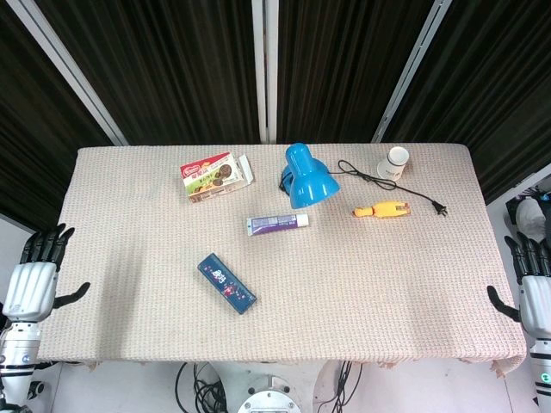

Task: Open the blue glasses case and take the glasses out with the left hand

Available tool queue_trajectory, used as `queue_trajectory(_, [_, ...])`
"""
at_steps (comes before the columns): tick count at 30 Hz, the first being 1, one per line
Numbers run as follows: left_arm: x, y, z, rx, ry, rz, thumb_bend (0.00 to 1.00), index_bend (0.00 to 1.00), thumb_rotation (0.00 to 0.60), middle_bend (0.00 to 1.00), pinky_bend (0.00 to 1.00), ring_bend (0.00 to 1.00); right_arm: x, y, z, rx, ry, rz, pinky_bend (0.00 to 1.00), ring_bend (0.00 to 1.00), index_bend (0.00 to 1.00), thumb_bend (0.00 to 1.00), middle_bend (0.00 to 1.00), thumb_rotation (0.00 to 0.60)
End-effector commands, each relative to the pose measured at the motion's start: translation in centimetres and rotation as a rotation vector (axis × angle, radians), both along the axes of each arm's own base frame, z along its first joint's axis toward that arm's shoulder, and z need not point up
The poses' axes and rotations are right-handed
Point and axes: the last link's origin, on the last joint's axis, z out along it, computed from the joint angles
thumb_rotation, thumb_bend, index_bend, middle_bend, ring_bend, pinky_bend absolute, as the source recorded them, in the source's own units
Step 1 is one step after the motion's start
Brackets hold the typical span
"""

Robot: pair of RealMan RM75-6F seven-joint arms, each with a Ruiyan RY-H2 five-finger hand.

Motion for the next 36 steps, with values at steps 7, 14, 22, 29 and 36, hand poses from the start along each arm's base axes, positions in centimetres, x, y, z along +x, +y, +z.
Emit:
queue_trajectory(7, [0.5,0.2,-0.3,-0.025,-0.002,-0.017,0.17,0.02,0.600,0.00,0.00,0.00,0.3,-0.2,0.0,-0.001,0.001,0.002,0.00,0.00,0.00,0.24,0.00,0.600])
queue_trajectory(14, [2.3,0.4,-1.2,-0.083,-0.018,-0.142,0.17,0.02,0.600,0.00,0.00,0.00,0.5,-0.1,0.0,-0.001,0.006,0.002,0.00,0.00,0.00,0.24,0.00,0.600])
queue_trajectory(22, [5.9,2.0,-4.5,-0.226,0.019,-0.374,0.19,0.07,0.600,0.06,0.06,0.00,0.1,0.2,0.3,-0.010,0.005,-0.008,0.00,0.00,0.00,0.24,0.00,0.600])
queue_trajectory(29, [8.7,3.5,-8.4,-0.362,0.027,-0.539,0.20,0.13,0.600,0.14,0.10,0.03,0.1,-0.1,0.3,-0.005,0.004,-0.009,0.00,0.00,0.00,0.24,0.00,0.600])
queue_trajectory(36, [9.7,4.5,-11.8,-0.480,0.065,-0.620,0.20,0.17,0.600,0.17,0.12,0.06,-0.3,0.0,0.6,-0.010,0.004,-0.026,0.00,0.00,0.00,0.24,0.00,0.600])
